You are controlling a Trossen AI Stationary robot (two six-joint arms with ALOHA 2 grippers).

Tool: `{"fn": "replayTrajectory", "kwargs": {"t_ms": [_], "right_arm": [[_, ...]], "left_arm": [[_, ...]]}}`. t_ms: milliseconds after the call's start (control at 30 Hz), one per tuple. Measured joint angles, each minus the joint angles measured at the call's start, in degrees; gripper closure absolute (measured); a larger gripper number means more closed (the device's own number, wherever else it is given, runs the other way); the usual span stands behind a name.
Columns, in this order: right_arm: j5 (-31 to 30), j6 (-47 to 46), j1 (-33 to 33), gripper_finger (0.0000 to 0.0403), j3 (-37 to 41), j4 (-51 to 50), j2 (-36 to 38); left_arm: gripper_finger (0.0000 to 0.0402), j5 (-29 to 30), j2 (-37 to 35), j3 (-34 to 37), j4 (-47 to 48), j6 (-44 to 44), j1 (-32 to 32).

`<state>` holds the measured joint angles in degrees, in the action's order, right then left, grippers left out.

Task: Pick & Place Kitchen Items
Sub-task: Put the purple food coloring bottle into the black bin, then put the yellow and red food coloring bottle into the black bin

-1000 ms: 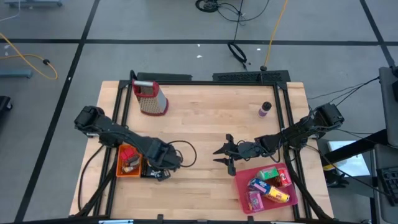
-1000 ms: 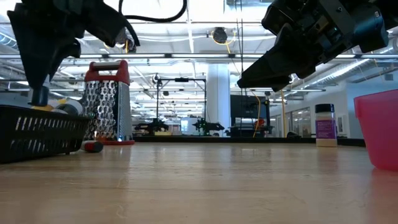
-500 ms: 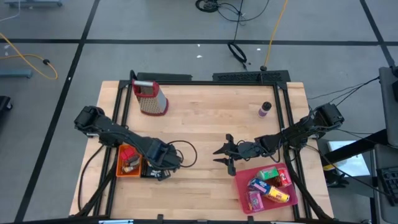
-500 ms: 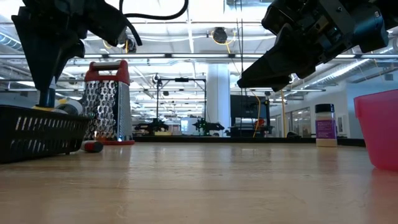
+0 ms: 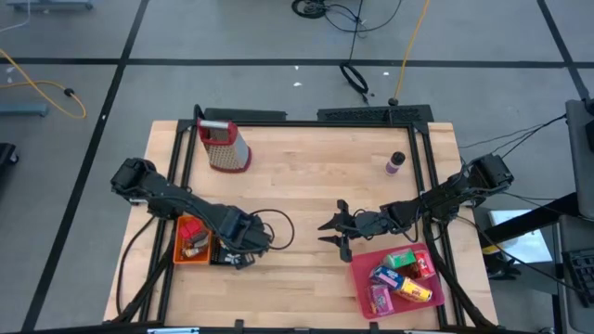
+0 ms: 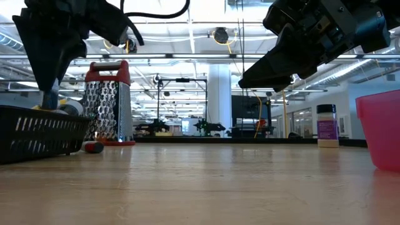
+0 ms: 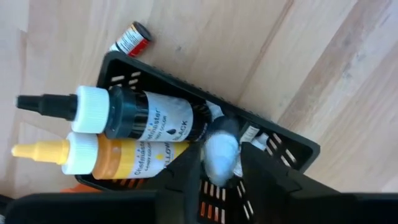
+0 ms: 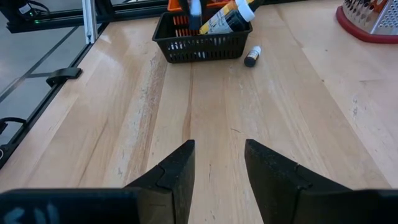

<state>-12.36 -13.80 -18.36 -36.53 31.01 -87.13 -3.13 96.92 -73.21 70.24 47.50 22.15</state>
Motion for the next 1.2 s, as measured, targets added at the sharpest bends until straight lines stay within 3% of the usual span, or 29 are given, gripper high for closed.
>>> {"fn": "replayTrajectory", "kwargs": {"t_ms": [200,500,800,1200], "right_arm": [[0.0,0.0,0.0,0.0271,0.0,0.0,0.0],[0.0,0.1,0.0,0.0271,0.0,0.0,0.0],[0.0,0.0,0.0,0.0271,0.0,0.0,0.0],[0.0,0.1,0.0,0.0271,0.0,0.0,0.0]], "left_arm": [[0.0247,1.1,0.0,0.0,0.0,-1.3,-0.2],[0.024,8.3,0.0,-0.3,-1.8,-22.0,-4.3],[0.026,7.7,0.0,-0.4,-6.9,-42.1,-8.2],[0.0259,6.2,7.2,-0.4,-6.7,-48.5,-11.0]]}}
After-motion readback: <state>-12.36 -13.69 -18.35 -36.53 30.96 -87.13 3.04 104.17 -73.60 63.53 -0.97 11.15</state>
